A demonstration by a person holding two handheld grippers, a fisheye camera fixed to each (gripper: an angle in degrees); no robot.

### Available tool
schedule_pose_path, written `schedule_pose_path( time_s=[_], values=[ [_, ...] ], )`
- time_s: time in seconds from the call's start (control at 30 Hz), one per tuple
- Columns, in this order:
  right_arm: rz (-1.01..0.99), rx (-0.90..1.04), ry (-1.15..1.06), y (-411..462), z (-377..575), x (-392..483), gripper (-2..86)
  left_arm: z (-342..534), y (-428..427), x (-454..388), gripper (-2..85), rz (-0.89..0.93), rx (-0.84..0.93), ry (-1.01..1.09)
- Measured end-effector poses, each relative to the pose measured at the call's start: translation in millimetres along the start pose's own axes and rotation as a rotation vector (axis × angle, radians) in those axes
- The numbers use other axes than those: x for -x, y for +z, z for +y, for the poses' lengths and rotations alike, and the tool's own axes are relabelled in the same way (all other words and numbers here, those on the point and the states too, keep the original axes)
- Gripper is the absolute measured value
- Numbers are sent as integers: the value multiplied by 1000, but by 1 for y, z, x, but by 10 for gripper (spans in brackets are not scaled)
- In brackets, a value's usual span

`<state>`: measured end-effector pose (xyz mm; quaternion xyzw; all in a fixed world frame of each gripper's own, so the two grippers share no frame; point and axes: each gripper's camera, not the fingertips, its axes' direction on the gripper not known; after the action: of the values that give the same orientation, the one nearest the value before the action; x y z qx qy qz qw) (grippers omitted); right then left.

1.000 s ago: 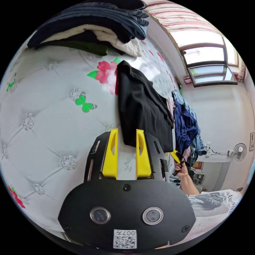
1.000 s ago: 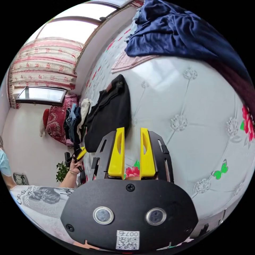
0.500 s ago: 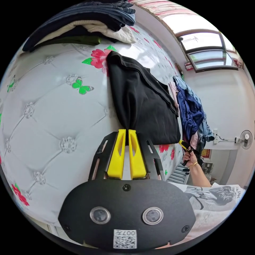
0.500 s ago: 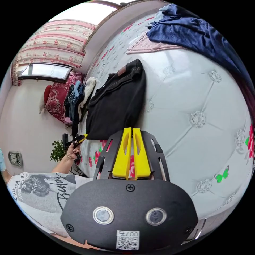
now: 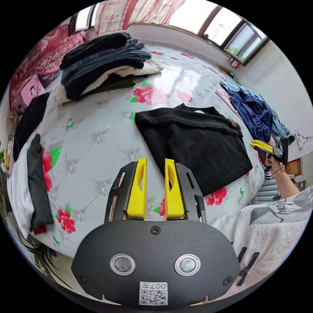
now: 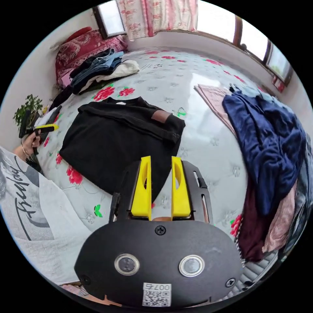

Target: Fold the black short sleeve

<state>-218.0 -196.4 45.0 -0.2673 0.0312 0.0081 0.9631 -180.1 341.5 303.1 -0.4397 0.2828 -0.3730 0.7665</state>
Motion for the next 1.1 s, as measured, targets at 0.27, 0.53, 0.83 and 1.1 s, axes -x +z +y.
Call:
schedule_pose_path(
  time_s=[0.27,0.53,0.83,1.1],
  values=[
    [-42,161,-236,71,-71,23,42,-80,97,-60,79,-32,187,271],
    [-176,105,-239,26,-111,-29,2,-104,65,-56,4,185,192,238],
    [-119,-1,69,32,-161,-125,6,-161,57,-6,-8,186,78,-139],
    [-376,-165,434,11,-56,-200,56,-120,29,-13,8,203,-5,-295]
  ],
)
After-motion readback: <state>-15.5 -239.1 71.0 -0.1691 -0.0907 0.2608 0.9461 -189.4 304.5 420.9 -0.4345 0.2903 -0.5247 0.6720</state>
